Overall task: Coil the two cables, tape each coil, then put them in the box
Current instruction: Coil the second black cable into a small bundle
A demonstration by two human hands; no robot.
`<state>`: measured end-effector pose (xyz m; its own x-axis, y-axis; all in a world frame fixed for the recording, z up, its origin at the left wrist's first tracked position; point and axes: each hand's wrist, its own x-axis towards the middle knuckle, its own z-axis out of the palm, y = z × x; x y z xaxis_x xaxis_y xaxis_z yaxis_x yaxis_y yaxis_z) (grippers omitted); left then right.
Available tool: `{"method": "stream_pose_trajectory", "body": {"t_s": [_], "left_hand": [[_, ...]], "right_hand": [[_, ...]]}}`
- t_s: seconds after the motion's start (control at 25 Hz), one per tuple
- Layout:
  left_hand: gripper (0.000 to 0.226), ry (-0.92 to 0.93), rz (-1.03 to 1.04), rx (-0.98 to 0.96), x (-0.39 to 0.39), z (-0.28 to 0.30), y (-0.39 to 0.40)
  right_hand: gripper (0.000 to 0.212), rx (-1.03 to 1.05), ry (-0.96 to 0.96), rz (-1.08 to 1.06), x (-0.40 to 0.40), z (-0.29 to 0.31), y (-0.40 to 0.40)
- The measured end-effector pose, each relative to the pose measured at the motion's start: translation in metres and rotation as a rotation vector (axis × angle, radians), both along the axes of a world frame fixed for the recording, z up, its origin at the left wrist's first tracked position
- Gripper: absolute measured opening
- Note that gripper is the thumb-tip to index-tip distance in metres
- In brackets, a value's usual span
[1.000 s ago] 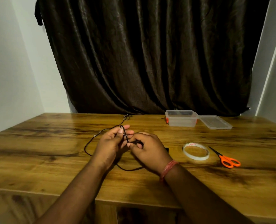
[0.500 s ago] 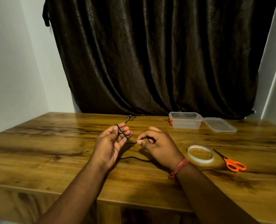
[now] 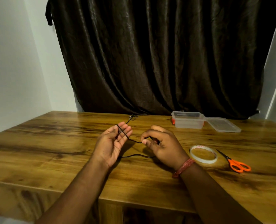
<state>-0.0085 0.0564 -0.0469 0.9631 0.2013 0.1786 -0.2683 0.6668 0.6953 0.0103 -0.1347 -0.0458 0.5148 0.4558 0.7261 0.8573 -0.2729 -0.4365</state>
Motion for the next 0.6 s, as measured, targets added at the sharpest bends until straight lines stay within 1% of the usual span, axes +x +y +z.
{"method": "stream_pose_trajectory", "body": {"t_s": [0.12,0.16,0.2,0.32,0.4,0.52,0.6], "left_hand": [[0.027,-0.020,-0.042,0.547,-0.005,-0.011,-0.018],[0.027,-0.038,-0.082,0.669,-0.005,-0.015,-0.022],[0.027,-0.060,-0.136,0.716,-0.006,-0.017,-0.024],[0.027,-0.123,-0.260,0.695,-0.007,-0.018,-0.019],[0.025,-0.141,-0.333,0.651,-0.008,-0.018,-0.017],[0.021,-0.128,-0.434,0.498,-0.012,-0.013,-0.015],[0.020,-0.155,-0.468,0.372,-0.013,-0.010,-0.011]], "right_hand": [[0.008,0.002,-0.013,0.001,0.000,0.000,0.001],[0.009,0.012,-0.014,-0.027,0.001,-0.001,0.001],[0.010,0.033,-0.011,-0.071,0.002,0.000,0.001],[0.012,0.103,0.005,-0.190,0.005,-0.001,0.000],[0.009,0.112,0.000,-0.214,0.006,-0.003,0.001],[0.011,0.123,0.054,-0.195,0.009,-0.007,0.006],[0.015,0.053,0.072,-0.168,0.010,-0.012,0.013]]}}
